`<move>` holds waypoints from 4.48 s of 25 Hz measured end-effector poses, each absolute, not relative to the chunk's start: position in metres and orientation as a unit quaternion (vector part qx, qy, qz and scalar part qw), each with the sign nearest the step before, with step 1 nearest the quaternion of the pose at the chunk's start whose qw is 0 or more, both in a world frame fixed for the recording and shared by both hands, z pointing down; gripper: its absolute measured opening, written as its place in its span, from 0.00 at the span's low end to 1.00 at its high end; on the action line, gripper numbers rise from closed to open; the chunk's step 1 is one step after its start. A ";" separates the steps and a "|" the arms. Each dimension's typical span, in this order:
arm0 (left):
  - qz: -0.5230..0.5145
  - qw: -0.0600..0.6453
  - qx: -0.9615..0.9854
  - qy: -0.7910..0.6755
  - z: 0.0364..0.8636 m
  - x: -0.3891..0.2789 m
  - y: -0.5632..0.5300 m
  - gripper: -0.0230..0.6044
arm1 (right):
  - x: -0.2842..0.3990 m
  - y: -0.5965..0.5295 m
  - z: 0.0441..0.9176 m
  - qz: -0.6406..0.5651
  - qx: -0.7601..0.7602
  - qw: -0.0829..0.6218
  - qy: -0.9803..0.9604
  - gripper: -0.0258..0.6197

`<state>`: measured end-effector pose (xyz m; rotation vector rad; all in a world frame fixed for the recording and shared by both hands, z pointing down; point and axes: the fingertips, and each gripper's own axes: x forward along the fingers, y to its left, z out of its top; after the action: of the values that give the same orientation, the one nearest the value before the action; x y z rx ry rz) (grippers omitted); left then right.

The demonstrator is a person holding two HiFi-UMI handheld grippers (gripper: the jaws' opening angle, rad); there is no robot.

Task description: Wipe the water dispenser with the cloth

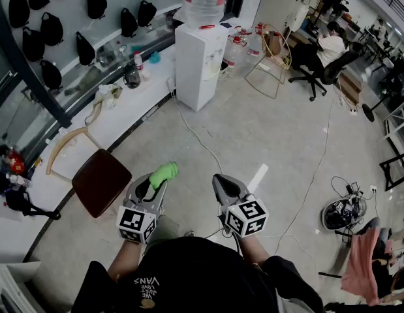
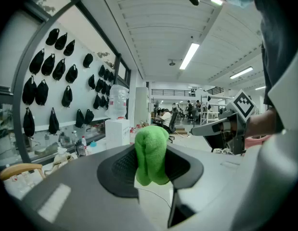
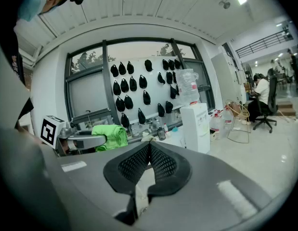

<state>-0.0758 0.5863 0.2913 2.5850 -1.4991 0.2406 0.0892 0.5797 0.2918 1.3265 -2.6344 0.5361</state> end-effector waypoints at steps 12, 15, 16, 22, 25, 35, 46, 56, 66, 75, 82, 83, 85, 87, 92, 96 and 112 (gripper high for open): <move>0.079 0.076 0.874 -0.473 0.289 -0.104 0.503 0.25 | 0.058 0.490 0.274 0.145 0.476 0.058 -0.865 0.05; 0.077 0.066 0.880 -0.465 0.280 -0.107 0.478 0.25 | 0.048 0.471 0.266 0.131 0.475 0.061 -0.868 0.05; 0.075 0.063 0.881 -0.463 0.277 -0.107 0.471 0.25 | 0.046 0.466 0.264 0.129 0.476 0.062 -0.868 0.05; 0.074 0.065 0.879 -0.467 0.277 -0.116 0.458 0.25 | 0.032 0.458 0.267 0.135 0.468 0.062 -0.871 0.05; 0.074 0.071 0.876 -0.471 0.278 -0.118 0.460 0.25 | 0.032 0.460 0.266 0.138 0.467 0.065 -0.871 0.05; 0.081 0.080 0.883 -0.456 0.282 -0.119 0.444 0.25 | 0.035 0.444 0.274 0.153 0.477 0.086 -0.861 0.05; 0.075 0.071 0.900 -0.423 0.277 -0.162 0.373 0.25 | 0.007 0.381 0.275 0.159 0.530 0.073 -0.830 0.05; 0.086 0.097 0.897 -0.422 0.298 -0.162 0.308 0.25 | 0.012 0.324 0.293 0.181 0.545 0.075 -0.815 0.05; 0.078 0.094 0.879 -0.461 0.295 -0.119 0.210 0.25 | 0.057 0.215 0.294 0.172 0.513 0.079 -0.837 0.05; 0.069 0.081 0.855 -0.507 0.295 -0.065 0.128 0.25 | 0.110 0.128 0.297 0.159 0.469 0.090 -0.864 0.05; 0.073 0.084 0.849 -0.517 0.305 -0.049 0.092 0.25 | 0.126 0.092 0.311 0.170 0.462 0.084 -0.867 0.05; 0.073 0.085 0.849 -0.516 0.306 -0.049 0.085 0.25 | 0.126 0.088 0.314 0.173 0.461 0.084 -0.866 0.05; 0.071 0.088 0.851 -0.512 0.310 -0.047 0.068 0.25 | 0.126 0.078 0.317 0.178 0.465 0.085 -0.863 0.05; 0.070 0.092 0.857 -0.502 0.316 -0.044 0.051 0.25 | 0.126 0.068 0.320 0.183 0.474 0.085 -0.857 0.05; 0.073 0.101 0.875 -0.468 0.332 -0.044 0.001 0.25 | 0.122 0.037 0.328 0.194 0.502 0.078 -0.840 0.05; 0.083 0.104 0.889 -0.439 0.346 -0.044 -0.045 0.25 | 0.113 0.012 0.332 0.208 0.527 0.074 -0.821 0.05; 0.082 0.091 0.938 -0.324 0.424 0.007 -0.212 0.25 | 0.071 -0.077 0.397 0.257 0.588 0.068 -0.764 0.05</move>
<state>0.0072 -0.2116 0.4235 2.7876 -0.9636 0.2438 0.0712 -0.0766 0.3970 1.7721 -2.3003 0.7727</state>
